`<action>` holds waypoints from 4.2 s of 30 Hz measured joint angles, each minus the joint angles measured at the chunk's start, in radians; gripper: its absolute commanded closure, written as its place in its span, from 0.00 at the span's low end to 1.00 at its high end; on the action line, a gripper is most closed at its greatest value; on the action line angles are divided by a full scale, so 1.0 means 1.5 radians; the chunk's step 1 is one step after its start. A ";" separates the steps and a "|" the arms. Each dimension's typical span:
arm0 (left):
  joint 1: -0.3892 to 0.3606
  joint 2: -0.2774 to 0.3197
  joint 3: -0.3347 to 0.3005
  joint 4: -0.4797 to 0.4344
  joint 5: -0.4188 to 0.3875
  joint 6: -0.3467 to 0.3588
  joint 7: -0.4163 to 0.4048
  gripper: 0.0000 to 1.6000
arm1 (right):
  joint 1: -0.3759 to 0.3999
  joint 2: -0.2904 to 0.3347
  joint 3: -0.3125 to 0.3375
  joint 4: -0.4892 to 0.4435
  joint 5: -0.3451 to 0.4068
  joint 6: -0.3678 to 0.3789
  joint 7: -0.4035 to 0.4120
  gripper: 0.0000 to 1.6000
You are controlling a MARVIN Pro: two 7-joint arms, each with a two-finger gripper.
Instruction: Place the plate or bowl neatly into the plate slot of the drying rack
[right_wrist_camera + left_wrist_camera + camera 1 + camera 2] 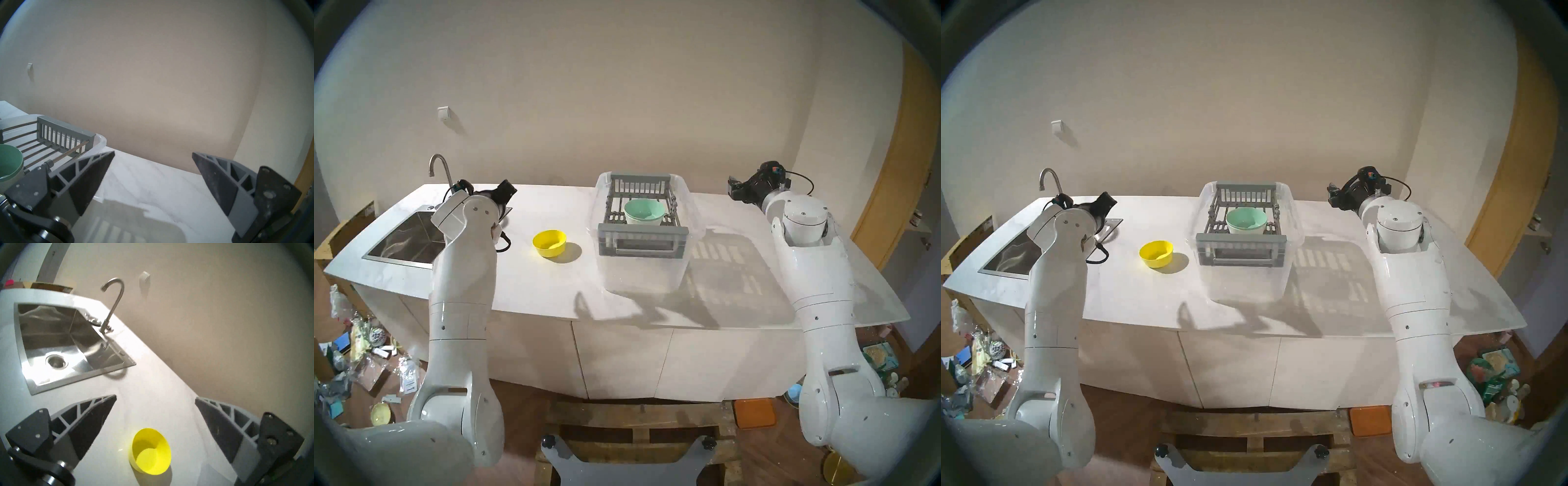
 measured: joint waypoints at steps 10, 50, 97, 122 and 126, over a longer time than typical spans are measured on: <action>-0.007 -0.006 -0.002 0.041 -0.015 0.004 0.004 0.00 | 0.000 0.000 0.000 0.000 0.001 0.000 0.000 0.00; -0.159 0.019 0.121 0.399 0.013 -0.033 -0.040 0.00 | 0.001 0.000 0.000 0.000 0.001 -0.001 0.000 0.00; -0.305 0.015 0.120 0.635 -0.001 -0.051 -0.063 1.00 | 0.001 0.001 0.000 0.000 0.001 0.000 0.000 0.00; -0.269 0.033 0.154 0.182 0.017 0.074 0.054 1.00 | 0.001 0.001 0.000 0.000 0.001 -0.001 0.000 0.00; -0.280 -0.011 0.176 0.192 0.010 0.095 0.072 1.00 | 0.001 0.001 0.000 0.000 0.001 -0.001 0.000 0.00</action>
